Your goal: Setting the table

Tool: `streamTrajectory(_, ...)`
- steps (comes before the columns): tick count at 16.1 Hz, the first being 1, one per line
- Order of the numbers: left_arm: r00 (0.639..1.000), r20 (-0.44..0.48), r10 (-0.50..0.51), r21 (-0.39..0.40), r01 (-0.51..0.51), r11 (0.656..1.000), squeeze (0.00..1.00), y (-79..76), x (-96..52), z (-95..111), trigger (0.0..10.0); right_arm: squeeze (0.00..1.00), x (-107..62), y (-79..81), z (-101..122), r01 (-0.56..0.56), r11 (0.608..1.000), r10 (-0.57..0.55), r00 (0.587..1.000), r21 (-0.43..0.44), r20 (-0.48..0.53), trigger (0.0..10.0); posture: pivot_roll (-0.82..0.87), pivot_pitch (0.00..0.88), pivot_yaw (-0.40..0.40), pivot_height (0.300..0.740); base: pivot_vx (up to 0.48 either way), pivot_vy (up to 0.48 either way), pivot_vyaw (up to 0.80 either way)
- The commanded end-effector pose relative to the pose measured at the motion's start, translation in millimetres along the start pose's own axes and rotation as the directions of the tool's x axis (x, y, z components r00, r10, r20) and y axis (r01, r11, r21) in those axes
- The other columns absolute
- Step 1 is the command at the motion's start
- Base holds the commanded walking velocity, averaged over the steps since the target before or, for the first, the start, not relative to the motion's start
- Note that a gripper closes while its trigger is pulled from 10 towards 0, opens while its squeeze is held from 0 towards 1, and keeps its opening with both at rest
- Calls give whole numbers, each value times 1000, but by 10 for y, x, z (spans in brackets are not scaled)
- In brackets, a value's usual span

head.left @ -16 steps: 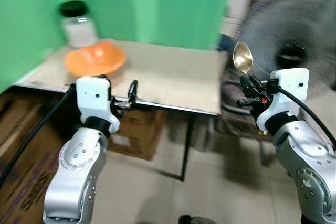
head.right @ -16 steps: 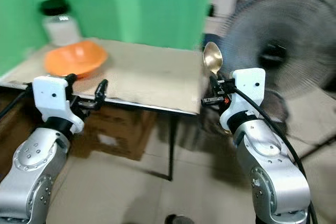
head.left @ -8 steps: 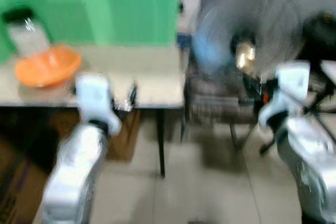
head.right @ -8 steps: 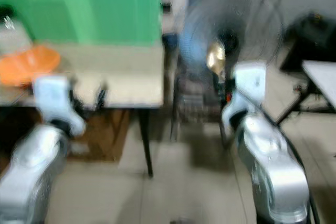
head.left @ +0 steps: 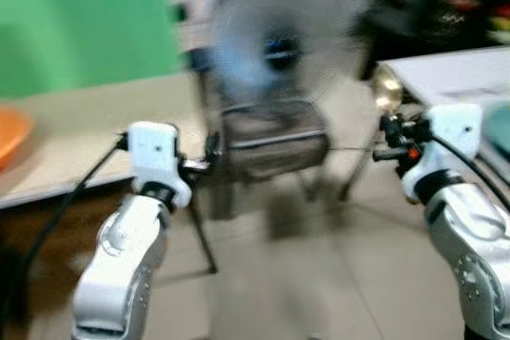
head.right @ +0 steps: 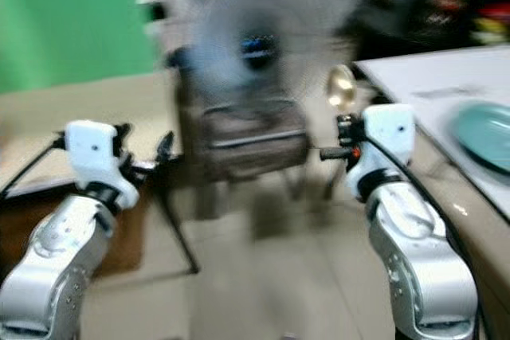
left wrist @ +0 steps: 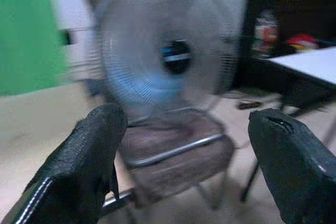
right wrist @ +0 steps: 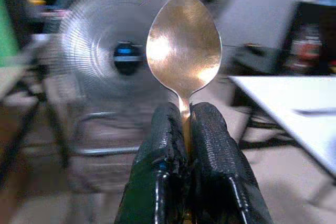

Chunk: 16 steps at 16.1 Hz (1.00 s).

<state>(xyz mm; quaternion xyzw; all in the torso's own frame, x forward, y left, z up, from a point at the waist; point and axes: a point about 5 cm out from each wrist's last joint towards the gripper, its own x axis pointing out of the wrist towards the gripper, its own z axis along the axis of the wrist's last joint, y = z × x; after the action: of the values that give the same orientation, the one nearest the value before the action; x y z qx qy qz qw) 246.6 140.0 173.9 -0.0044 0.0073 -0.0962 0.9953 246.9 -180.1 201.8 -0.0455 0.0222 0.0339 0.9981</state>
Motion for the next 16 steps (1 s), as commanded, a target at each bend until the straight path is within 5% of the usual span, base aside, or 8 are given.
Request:
streamTrajectory(1, 1000, -10, 5, -3, -5, 1000, 0, 26, -10, 4, 10000, 0, -7, 22, 19, -3, 1000, 3, 1000, 0, 2, 10000, -37, 0, 6, 740, 0, 0, -800)
streamTrajectory(7, 999, 1, 33, -10, -33, 999, 0, 52, -7, 14, 10000, 0, 16, 37, 34, 2, 1000, -2, 1000, 4, -1, 10000, -42, 0, -2, 740, 0, 0, -800)
streamTrajectory(9, 999, 15, 31, 54, -32, 998, 0, 62, 4, 12, 10000, 0, 21, 27, 43, 5, 1000, -6, 1000, -7, -6, 10000, -55, 0, -7, 740, 0, 0, -800)
streamTrajectory(16, 997, 46, 58, 86, -62, 994, 0, 88, 52, 22, 10000, 0, 23, 9, 12, 40, 999, -41, 998, -16, -40, 10000, -59, 0, 4, 740, 0, 0, -800)
